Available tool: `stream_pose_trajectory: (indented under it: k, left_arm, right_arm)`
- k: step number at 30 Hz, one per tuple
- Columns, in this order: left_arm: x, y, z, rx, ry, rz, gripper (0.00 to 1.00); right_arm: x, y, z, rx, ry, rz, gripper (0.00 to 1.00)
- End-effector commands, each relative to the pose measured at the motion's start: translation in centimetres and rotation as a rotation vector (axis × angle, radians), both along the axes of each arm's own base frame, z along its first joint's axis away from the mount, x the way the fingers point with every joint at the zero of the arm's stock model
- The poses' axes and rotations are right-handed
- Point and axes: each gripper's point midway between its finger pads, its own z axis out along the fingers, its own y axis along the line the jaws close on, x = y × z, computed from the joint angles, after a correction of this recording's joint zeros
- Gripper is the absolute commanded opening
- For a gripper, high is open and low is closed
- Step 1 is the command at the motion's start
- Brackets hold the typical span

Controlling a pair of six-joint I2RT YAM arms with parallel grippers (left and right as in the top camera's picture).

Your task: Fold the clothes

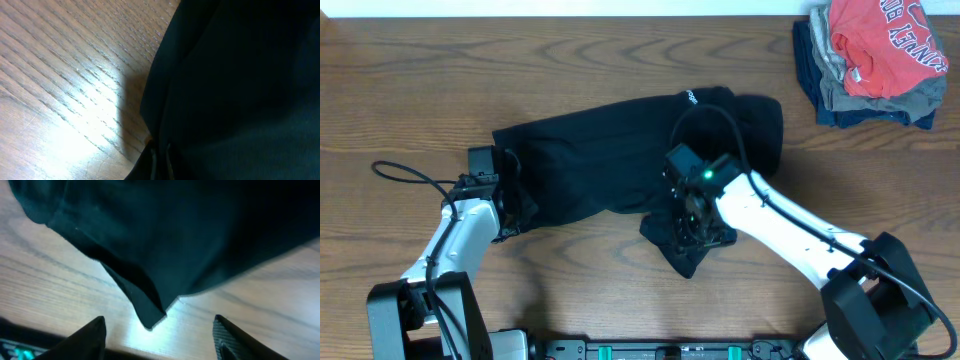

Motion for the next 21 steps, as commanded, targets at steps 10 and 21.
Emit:
stream_pose_trajectory:
  k: [10, 21]
  left_arm:
    - [-0.2, 0.1, 0.0, 0.005, 0.003, -0.014, 0.06]
    - [-0.3, 0.0, 0.0, 0.004, 0.007, -0.015, 0.06]
  right_arm:
    - [-3.7, 1.5, -4.3, 0.096, 0.018, 0.128, 0.70]
    - [-2.9, -0.9, -5.6, -0.042, -0.039, -0.003, 0.17]
